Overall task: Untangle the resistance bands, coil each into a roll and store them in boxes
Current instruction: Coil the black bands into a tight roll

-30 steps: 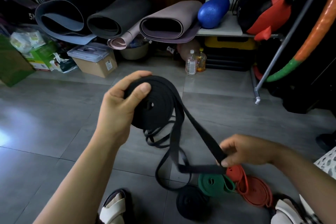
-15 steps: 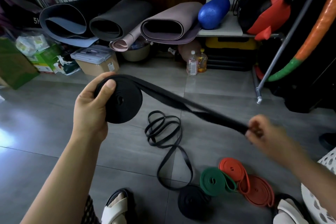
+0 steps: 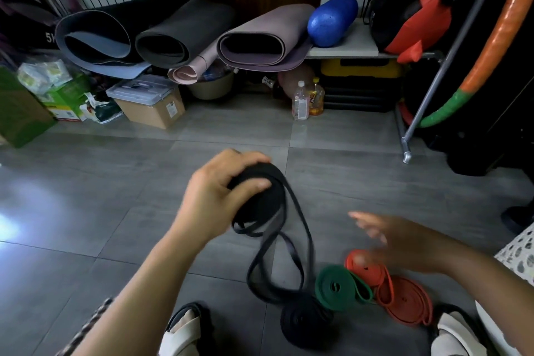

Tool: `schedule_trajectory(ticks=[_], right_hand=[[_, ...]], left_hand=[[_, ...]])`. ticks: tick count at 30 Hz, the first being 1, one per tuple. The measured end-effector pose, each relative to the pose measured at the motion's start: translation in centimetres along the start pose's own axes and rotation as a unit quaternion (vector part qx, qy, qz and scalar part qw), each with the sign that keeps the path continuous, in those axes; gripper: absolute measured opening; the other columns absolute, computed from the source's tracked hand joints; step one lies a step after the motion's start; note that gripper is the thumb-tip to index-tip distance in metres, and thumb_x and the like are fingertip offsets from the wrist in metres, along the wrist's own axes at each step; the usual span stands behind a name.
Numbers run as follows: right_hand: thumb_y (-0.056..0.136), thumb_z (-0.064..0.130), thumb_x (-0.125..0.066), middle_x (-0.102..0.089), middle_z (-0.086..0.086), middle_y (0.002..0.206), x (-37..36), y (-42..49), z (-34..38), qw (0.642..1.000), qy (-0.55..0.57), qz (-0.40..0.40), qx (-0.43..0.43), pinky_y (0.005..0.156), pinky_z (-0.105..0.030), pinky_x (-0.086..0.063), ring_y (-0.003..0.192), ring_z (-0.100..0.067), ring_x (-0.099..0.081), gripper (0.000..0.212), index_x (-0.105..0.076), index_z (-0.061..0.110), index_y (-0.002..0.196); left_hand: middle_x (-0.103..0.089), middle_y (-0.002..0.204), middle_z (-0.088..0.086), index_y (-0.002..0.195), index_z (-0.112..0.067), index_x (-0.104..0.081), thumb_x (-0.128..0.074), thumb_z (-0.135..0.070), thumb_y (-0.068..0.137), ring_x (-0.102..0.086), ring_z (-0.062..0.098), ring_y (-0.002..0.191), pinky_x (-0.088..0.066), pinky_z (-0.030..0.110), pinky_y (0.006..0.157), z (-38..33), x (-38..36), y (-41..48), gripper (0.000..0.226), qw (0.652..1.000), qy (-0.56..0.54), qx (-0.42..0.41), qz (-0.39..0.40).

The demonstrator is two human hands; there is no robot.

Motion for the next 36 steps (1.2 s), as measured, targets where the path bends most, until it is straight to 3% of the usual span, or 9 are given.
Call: schedule_trajectory(ticks=[3,7,10,15,19,23,29,31,36], right_hand=[[0.062,0.057,-0.066,-0.052,0.02,0.126,2.9,-1.2,7.9,0.95,0.228,-0.108,0.183,0.1,-0.014,-0.04,0.114,0.009,-0.05,0.061,-0.042,0.048,0.117],[0.066,0.03,-0.067,-0.07,0.002,0.104,3.6,-1.6,11.7,0.887,0.359,-0.141,0.254,0.084,-0.018,-0.051,0.097,-0.007,-0.065,0.038,-0.062,0.028,0.104],[0.068,0.025,-0.064,-0.073,0.003,0.095,4.4,-1.3,12.1,0.868,0.402,-0.148,0.252,0.074,-0.016,-0.052,0.088,-0.01,-0.069,0.028,-0.067,0.021,0.095],[0.071,0.024,-0.061,-0.074,0.004,0.094,4.3,-0.7,12.0,0.828,0.481,-0.159,0.242,0.074,-0.015,-0.051,0.091,-0.011,-0.069,0.029,-0.068,0.017,0.099],[0.07,0.025,-0.061,-0.074,-0.001,0.09,4.0,-0.2,11.3,0.791,0.541,-0.18,0.221,0.073,-0.019,-0.053,0.088,-0.014,-0.07,0.024,-0.071,0.018,0.091],[0.079,0.023,-0.057,-0.074,-0.006,0.093,3.1,0.2,11.4,0.769,0.578,-0.171,0.213,0.071,-0.02,-0.053,0.088,-0.017,-0.069,0.024,-0.069,0.011,0.096],[0.073,0.021,-0.059,-0.074,-0.009,0.088,2.5,0.9,10.5,0.682,0.68,-0.191,0.19,0.064,-0.018,-0.053,0.081,-0.016,-0.07,0.034,-0.066,0.002,0.1],[0.071,0.023,-0.061,-0.074,-0.01,0.089,2.8,1.1,9.7,0.699,0.663,-0.206,0.174,0.066,-0.02,-0.054,0.083,-0.018,-0.07,0.034,-0.068,0.004,0.098],[0.062,0.021,-0.067,-0.075,0.0,0.081,5.1,1.5,8.2,0.811,0.536,-0.184,0.142,0.071,-0.019,-0.054,0.08,-0.014,-0.07,0.025,-0.07,0.016,0.087]], left_hand=[[-0.057,0.09,-0.021,0.104,-0.039,-0.059,-0.052,-0.044,0.075,-0.054,-0.006,0.089,-0.039,0.004,0.079,-1.4,-3.2,-0.3,0.03,0.997,-0.015,-0.014,0.068],[-0.062,0.087,-0.014,0.096,-0.042,-0.062,-0.064,-0.034,0.074,-0.057,-0.003,0.086,-0.042,0.007,0.076,-1.4,-2.6,0.1,0.024,0.991,-0.129,0.019,0.032],[-0.063,0.09,-0.016,0.095,-0.042,-0.062,-0.064,-0.024,0.074,-0.059,-0.001,0.087,-0.046,0.011,0.076,-0.6,-1.7,0.3,0.027,0.979,-0.193,0.066,0.007],[-0.07,0.09,-0.01,0.091,-0.033,-0.067,-0.064,-0.009,0.081,-0.065,0.007,0.089,-0.054,0.022,0.079,0.8,-1.7,-0.7,0.027,0.931,-0.313,0.161,-0.099],[-0.072,0.084,-0.005,0.092,-0.028,-0.068,-0.062,-0.011,0.083,-0.068,0.009,0.081,-0.053,0.019,0.067,1.6,-2.4,-1.4,0.021,0.881,-0.386,0.215,-0.171],[-0.071,0.091,-0.001,0.096,-0.024,-0.068,-0.061,-0.012,0.084,-0.068,0.011,0.085,-0.053,0.019,0.069,2.1,-2.8,-1.8,0.018,0.846,-0.409,0.24,-0.242],[-0.069,0.103,0.004,0.1,-0.026,-0.066,-0.059,-0.019,0.087,-0.067,0.018,0.095,-0.056,0.029,0.078,2.6,-5.3,-2.6,0.016,0.788,-0.468,0.289,-0.278],[-0.067,0.107,0.003,0.1,-0.028,-0.064,-0.057,-0.022,0.088,-0.066,0.017,0.097,-0.056,0.03,0.078,3.0,-6.4,-3.0,0.015,0.783,-0.47,0.313,-0.262],[-0.06,0.087,0.004,0.092,-0.015,-0.051,-0.059,-0.027,0.086,-0.059,0.01,0.073,-0.052,0.021,0.06,3.8,-7.1,-1.0,0.016,0.862,-0.387,0.32,-0.068]])
Point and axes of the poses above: each hand's wrist, its own y-axis towards the middle knuckle, its own x-axis out of the back of the hand, z = x × y, the point moved 10 cm from there along y, towards the middle knuckle
